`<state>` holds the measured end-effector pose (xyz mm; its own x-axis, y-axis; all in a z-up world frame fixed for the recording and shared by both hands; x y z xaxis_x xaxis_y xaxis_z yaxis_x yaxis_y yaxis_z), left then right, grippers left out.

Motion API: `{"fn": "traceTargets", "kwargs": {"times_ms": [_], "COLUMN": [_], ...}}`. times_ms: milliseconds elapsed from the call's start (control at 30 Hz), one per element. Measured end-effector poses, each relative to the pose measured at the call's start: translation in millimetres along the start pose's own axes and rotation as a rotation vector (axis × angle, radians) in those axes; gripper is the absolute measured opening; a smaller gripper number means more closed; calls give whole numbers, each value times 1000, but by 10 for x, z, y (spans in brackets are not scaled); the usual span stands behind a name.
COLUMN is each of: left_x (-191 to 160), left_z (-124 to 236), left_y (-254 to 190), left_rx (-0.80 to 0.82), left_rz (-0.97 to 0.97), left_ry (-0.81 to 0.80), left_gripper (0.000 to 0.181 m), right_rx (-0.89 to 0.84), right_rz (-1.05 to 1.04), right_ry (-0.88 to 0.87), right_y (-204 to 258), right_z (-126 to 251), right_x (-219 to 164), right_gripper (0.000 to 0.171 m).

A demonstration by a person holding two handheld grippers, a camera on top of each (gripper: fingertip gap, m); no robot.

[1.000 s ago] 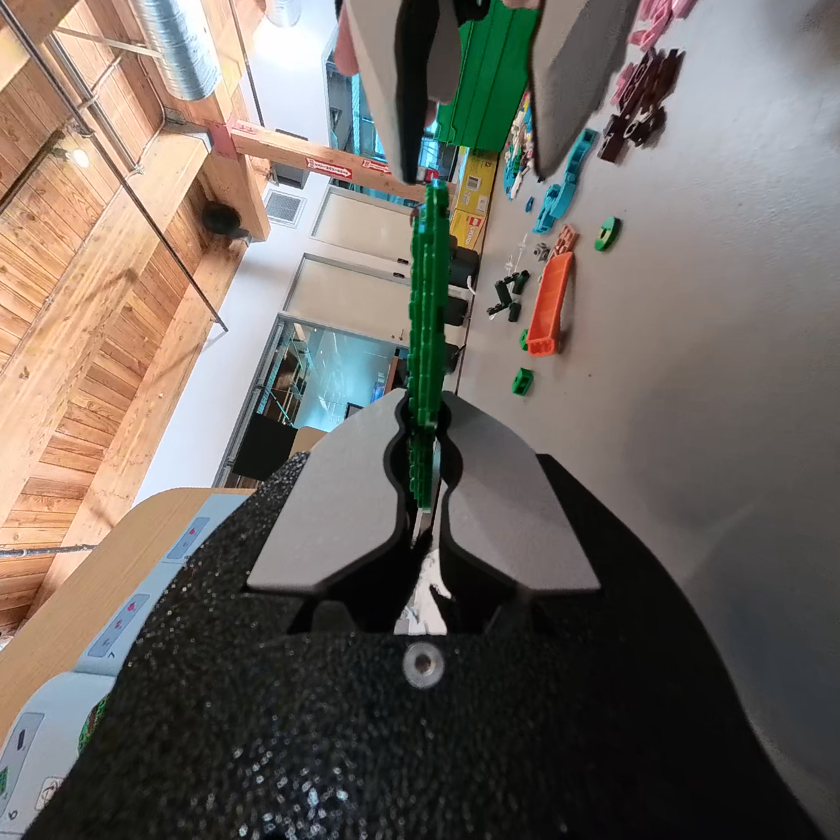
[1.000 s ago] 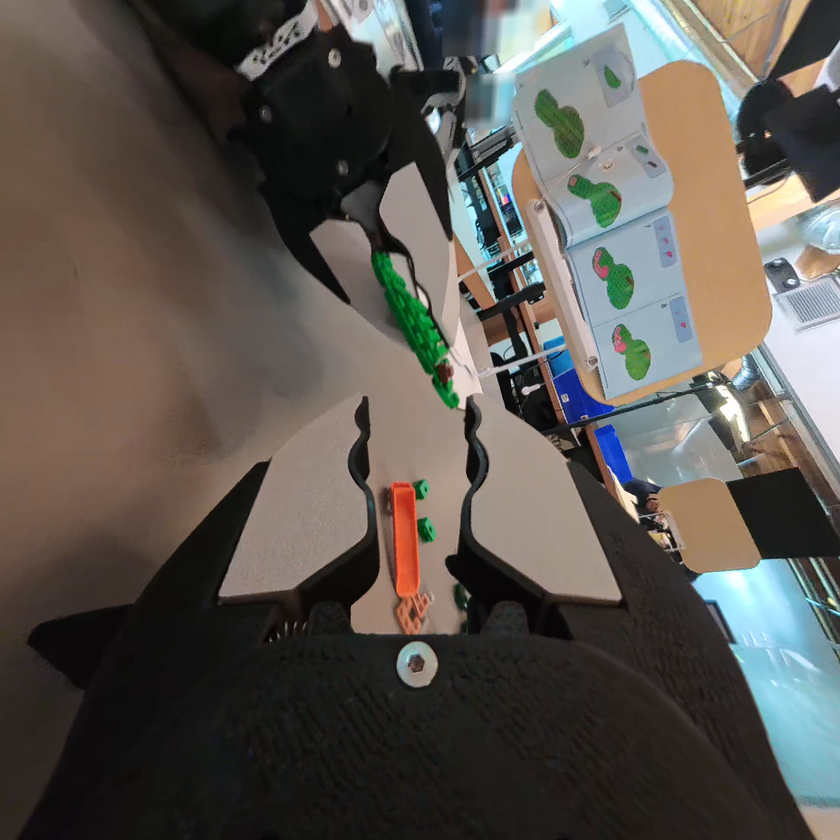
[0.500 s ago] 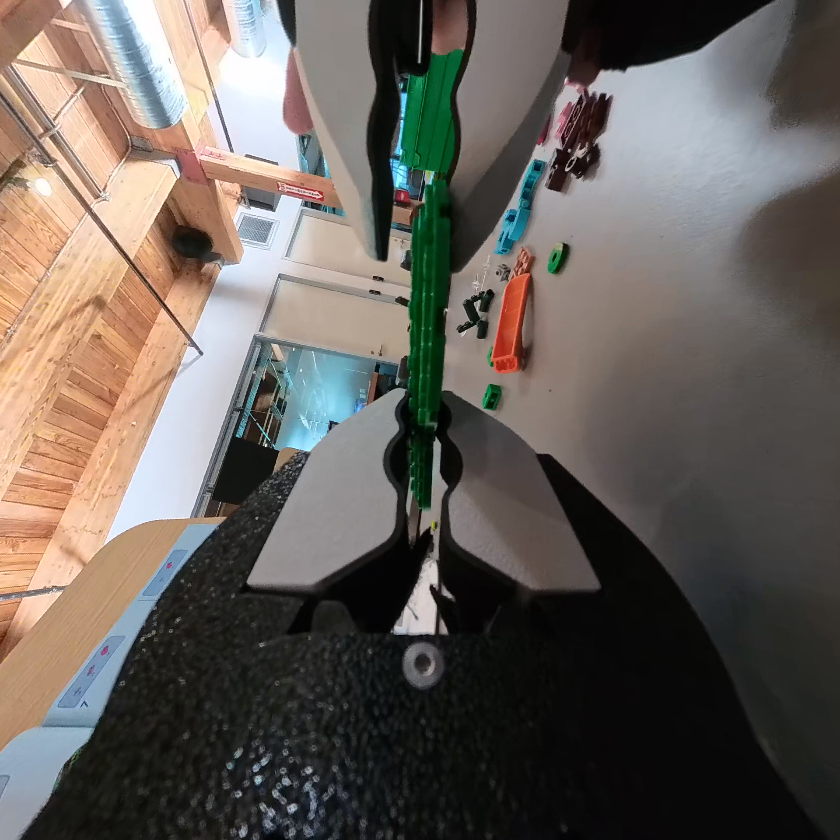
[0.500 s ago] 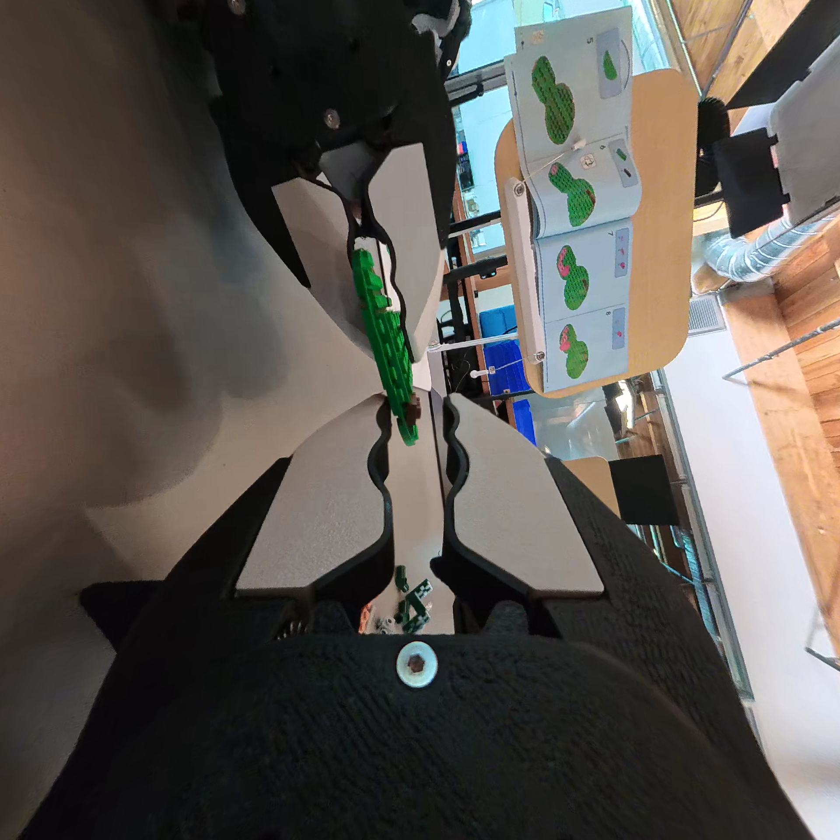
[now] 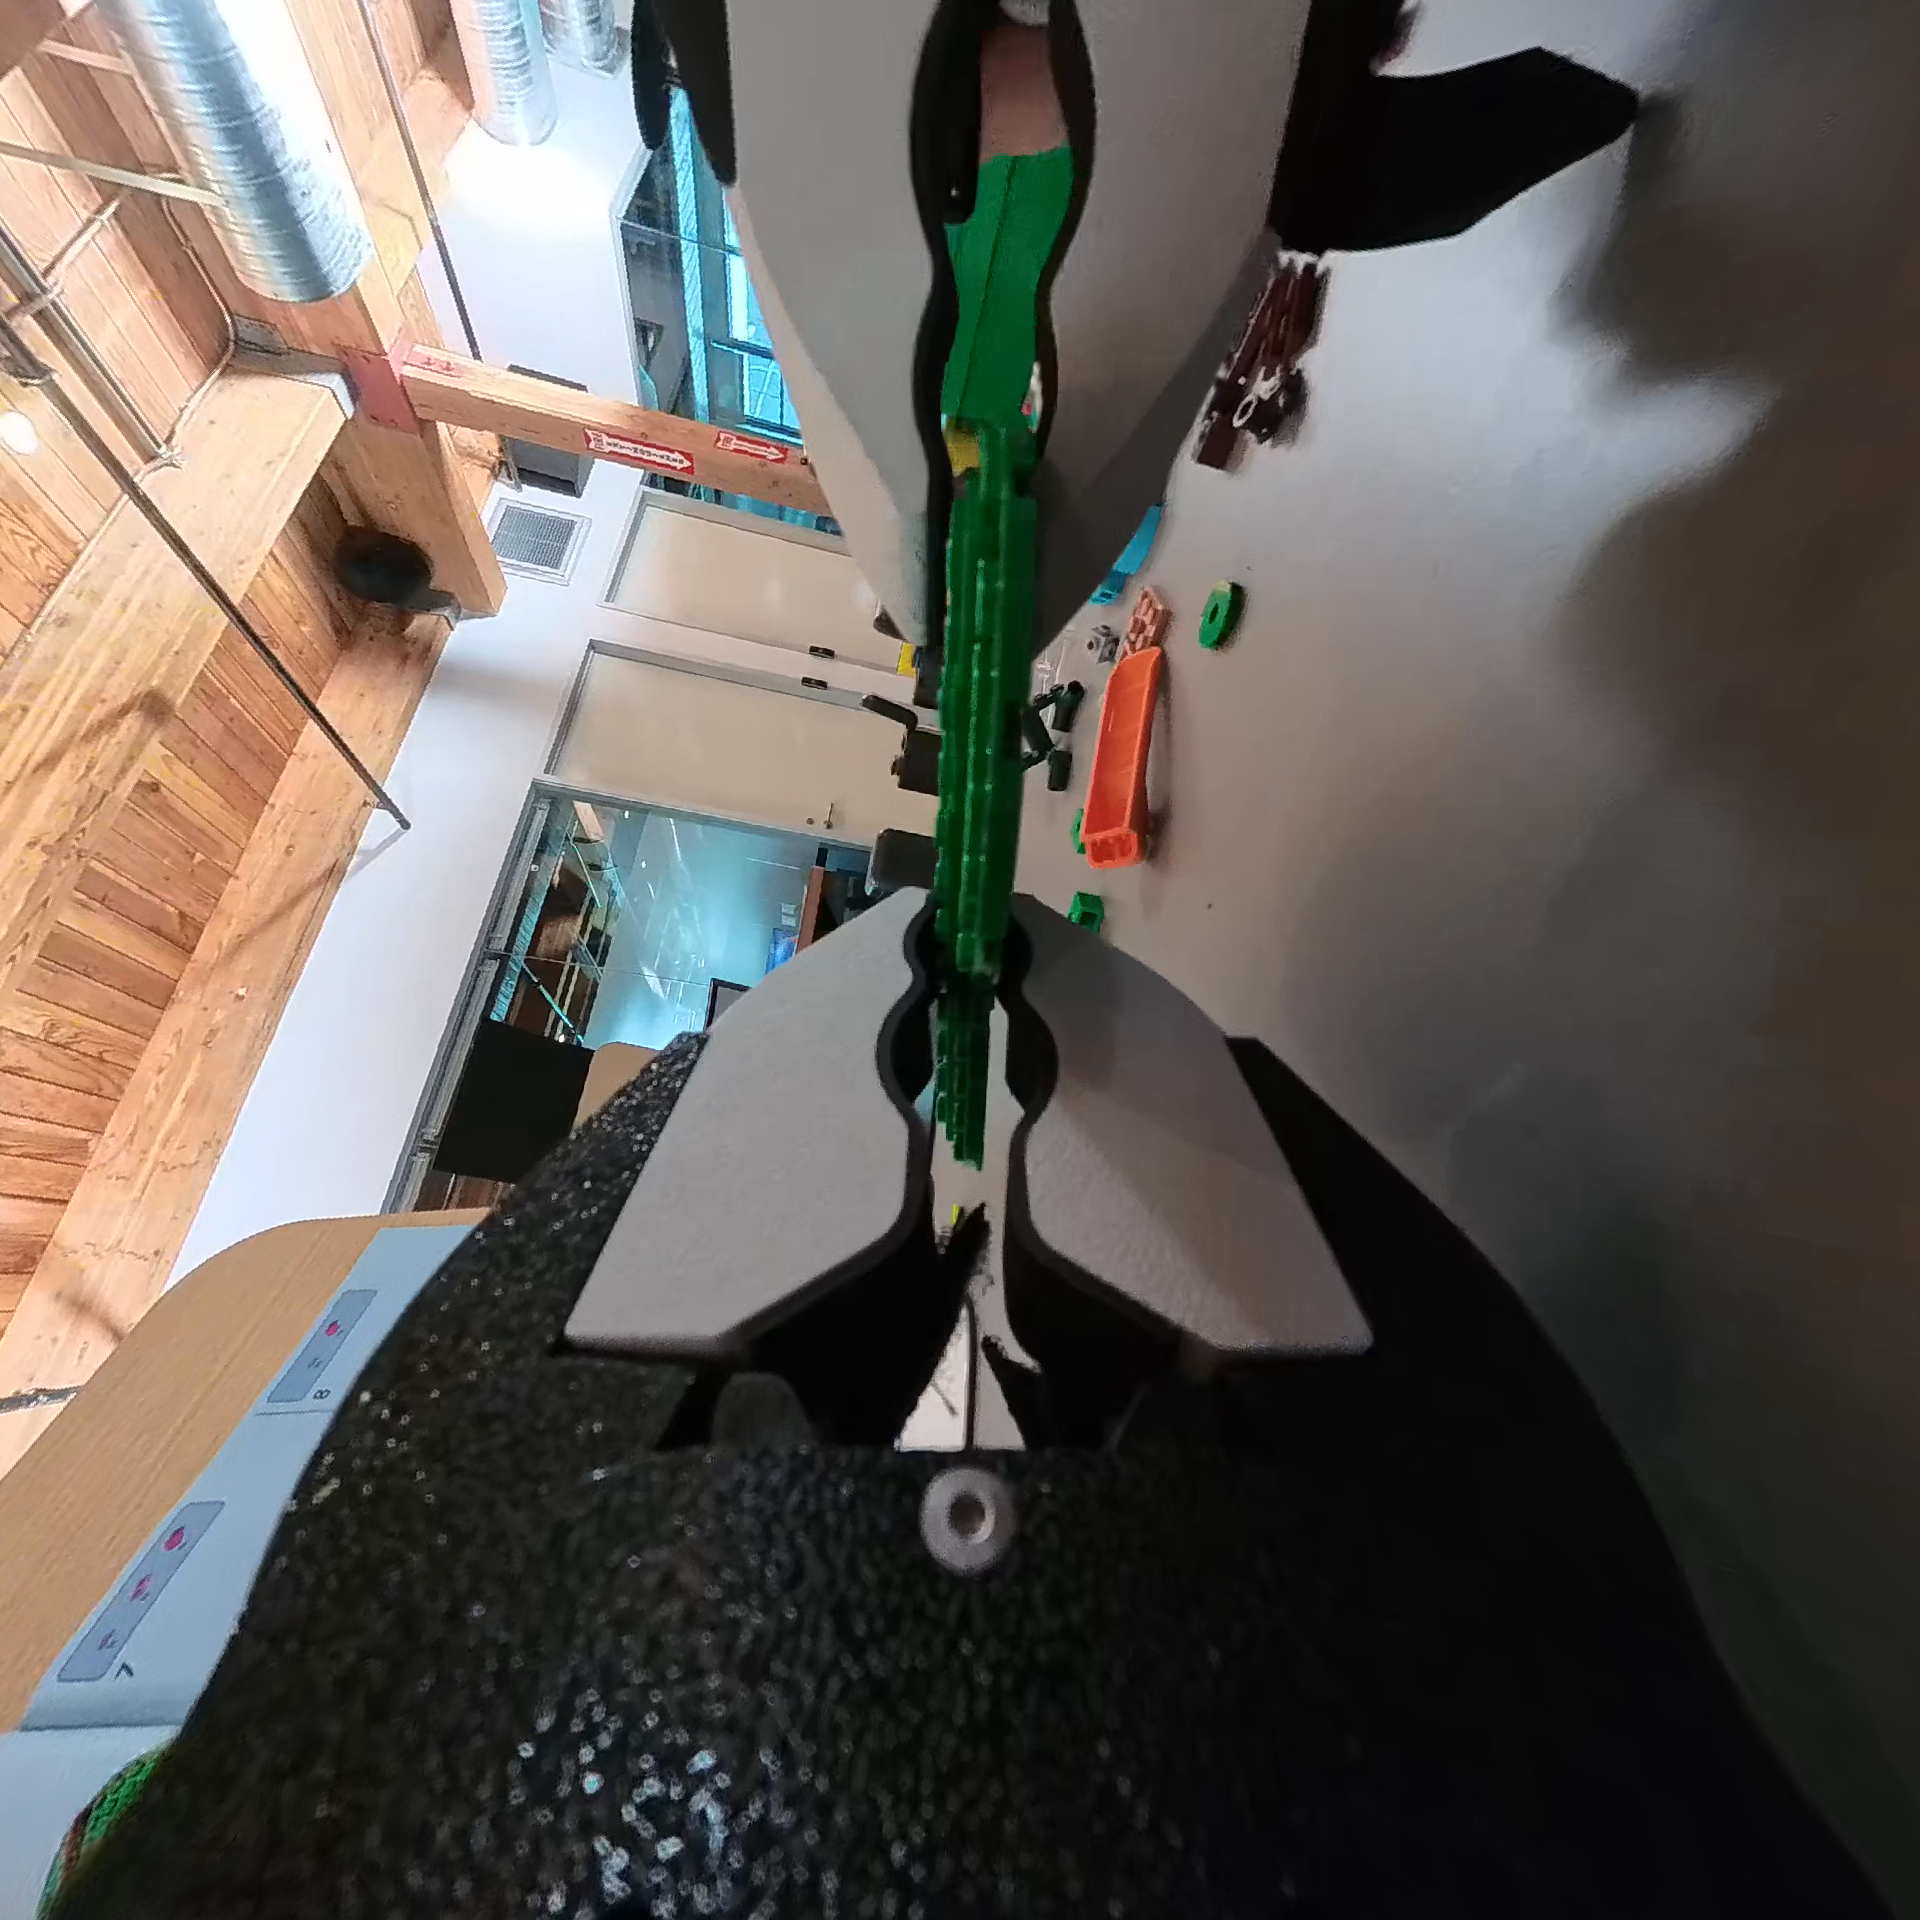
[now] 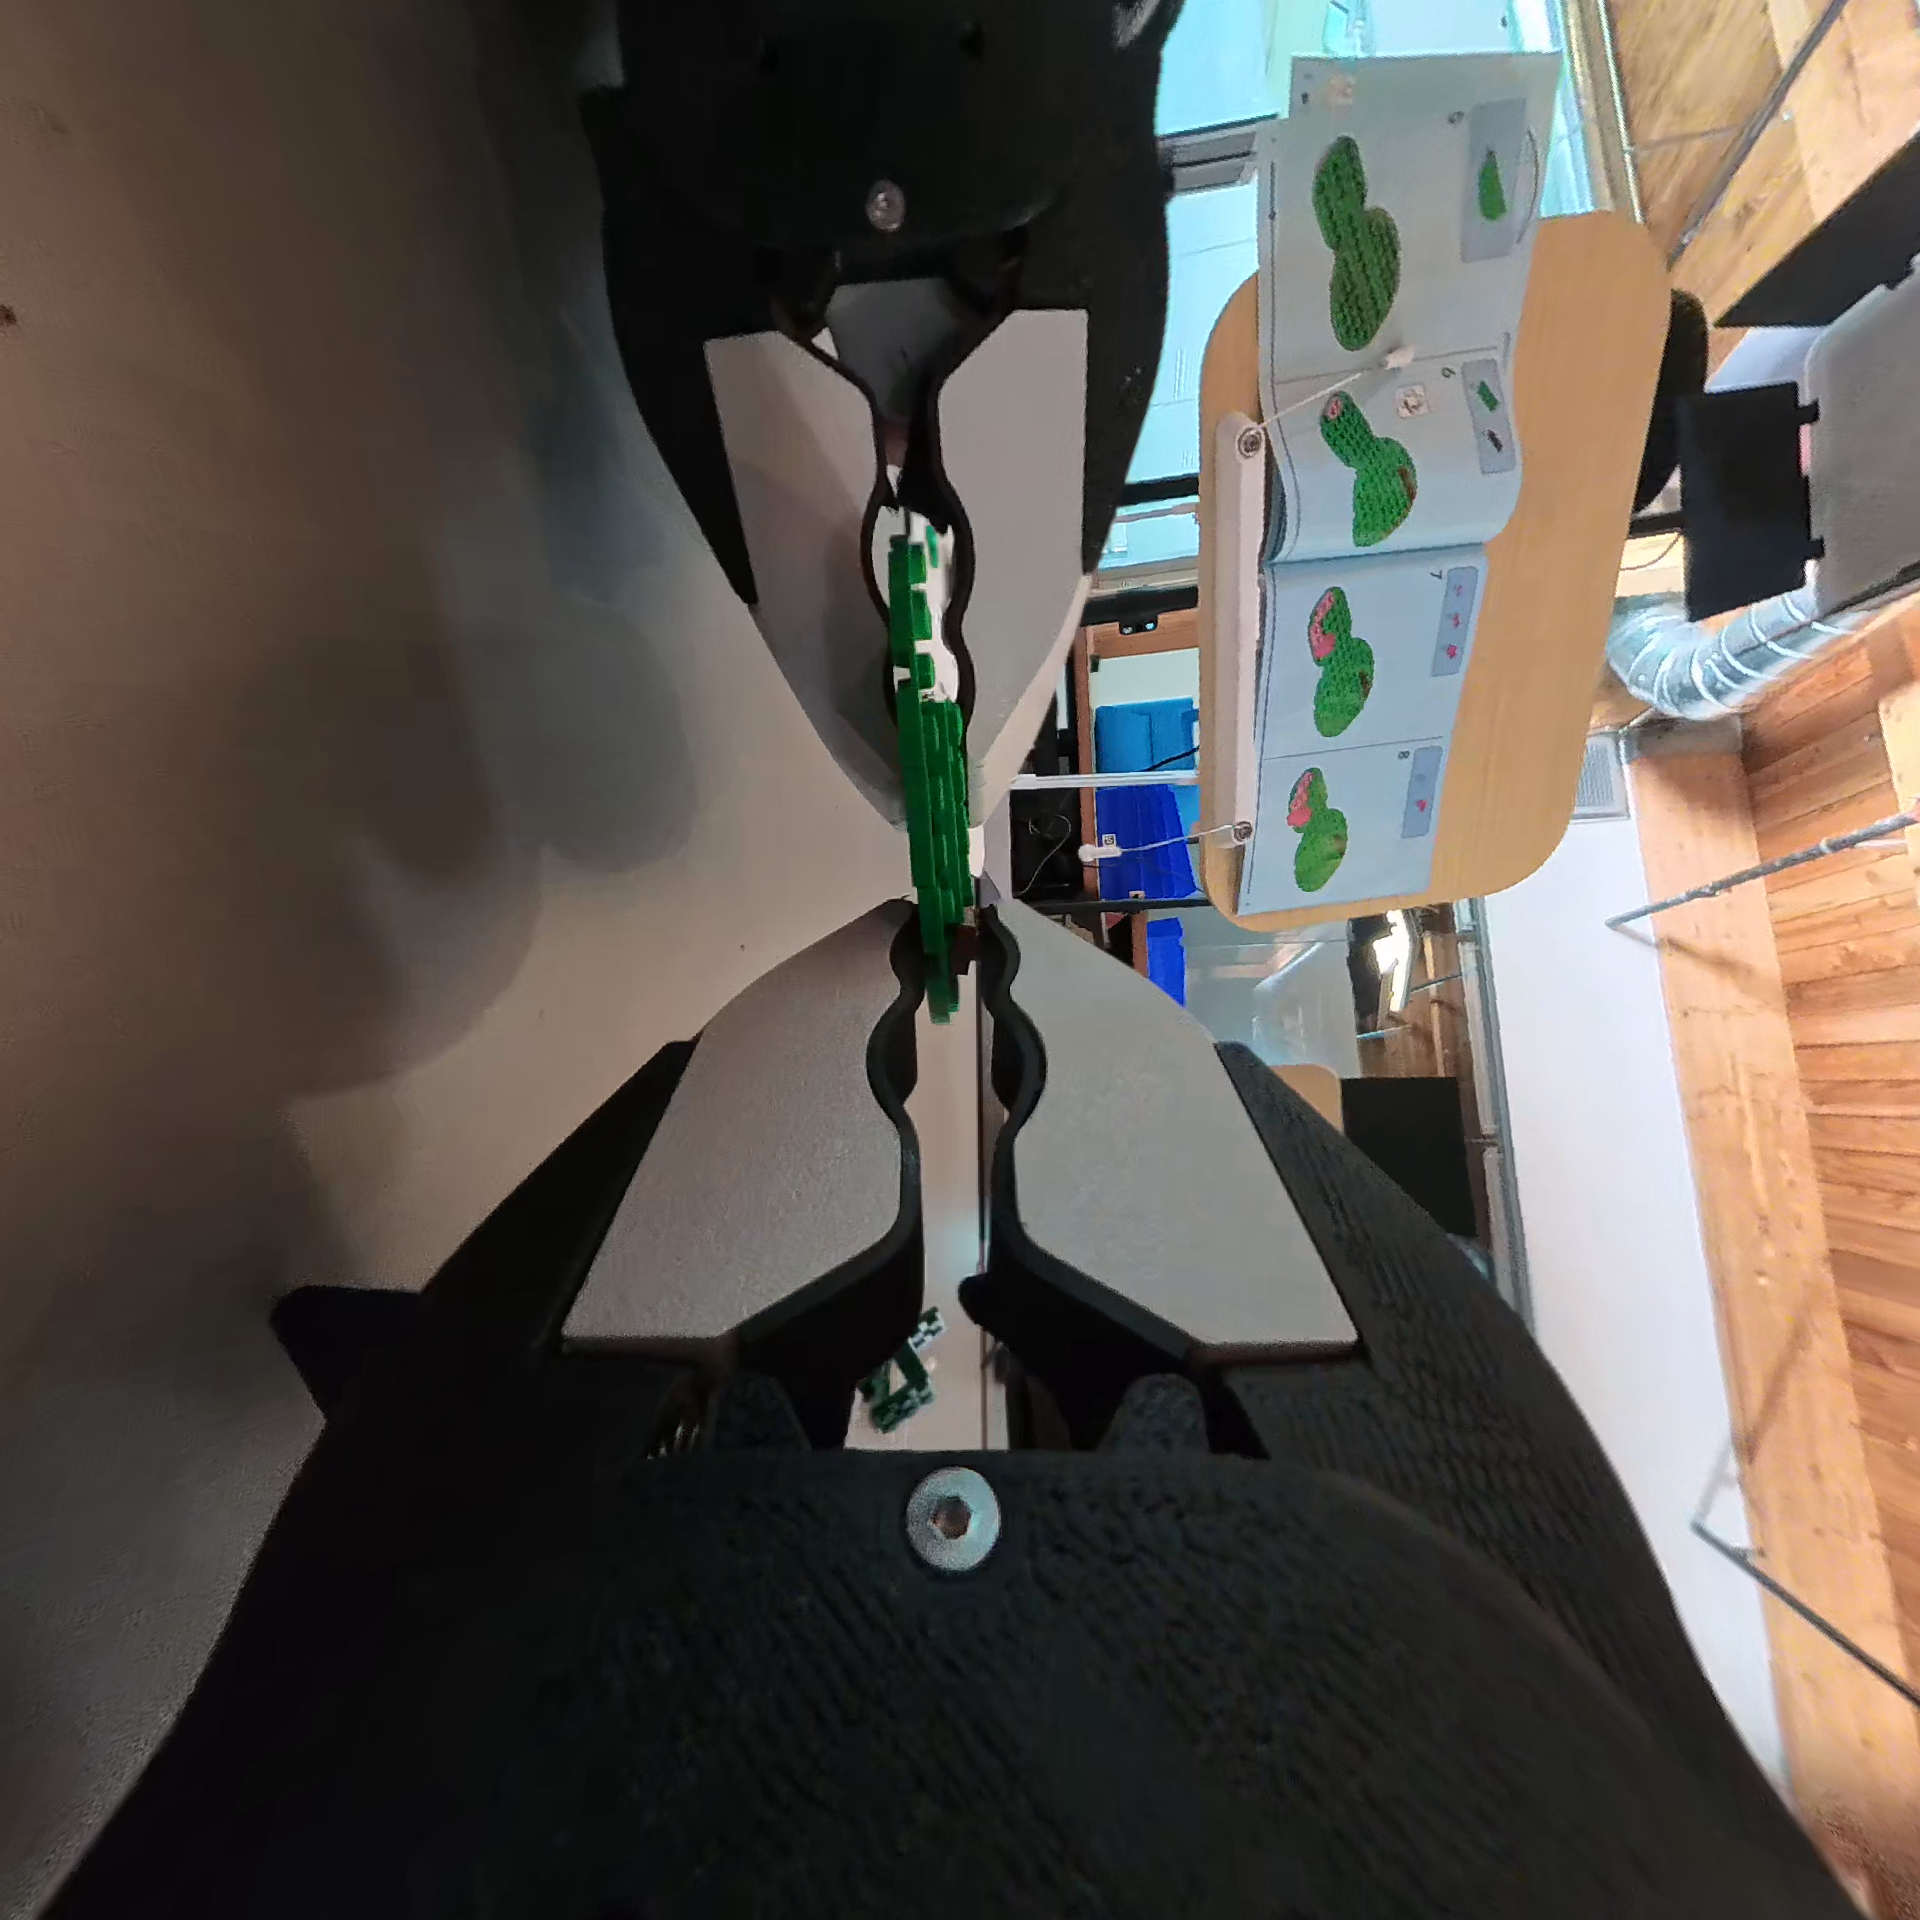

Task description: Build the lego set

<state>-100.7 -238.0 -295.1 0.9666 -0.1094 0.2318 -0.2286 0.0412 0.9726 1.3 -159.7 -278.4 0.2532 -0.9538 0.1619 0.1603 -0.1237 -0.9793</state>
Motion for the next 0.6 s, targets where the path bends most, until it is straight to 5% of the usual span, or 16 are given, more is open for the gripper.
{"fn": "traceTargets", "kwargs": {"times_ms": [400,533,600], "left_x": [28,149,209], "left_z": [-17,-16,-7], "left_y": [5,82,43], "left_rx": [31,122,106], "left_rz": [14,28,-29], "left_ry": [-12,-47,-67], "left_gripper": [9,43,28], "right_rx": [16,23,20], "right_rz": [6,-17,-43], "right_ry": [18,43,38], "right_y": [-40,-37,-51], "right_z": [26,20,22], "right_x": [14,-39,-36], "right_gripper": [8,8,8]}}
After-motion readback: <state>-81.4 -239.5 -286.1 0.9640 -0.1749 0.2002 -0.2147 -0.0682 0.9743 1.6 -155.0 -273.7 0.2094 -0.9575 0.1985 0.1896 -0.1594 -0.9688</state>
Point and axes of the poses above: each gripper's, where its closed fingertips meet, z back along the fingers, x out of its top, y = z × x across the jaws, the point moved 7 cm from there along z, back along the fingers, and after that the axes turned 7 degrees about -y, right-handed, at the moved point
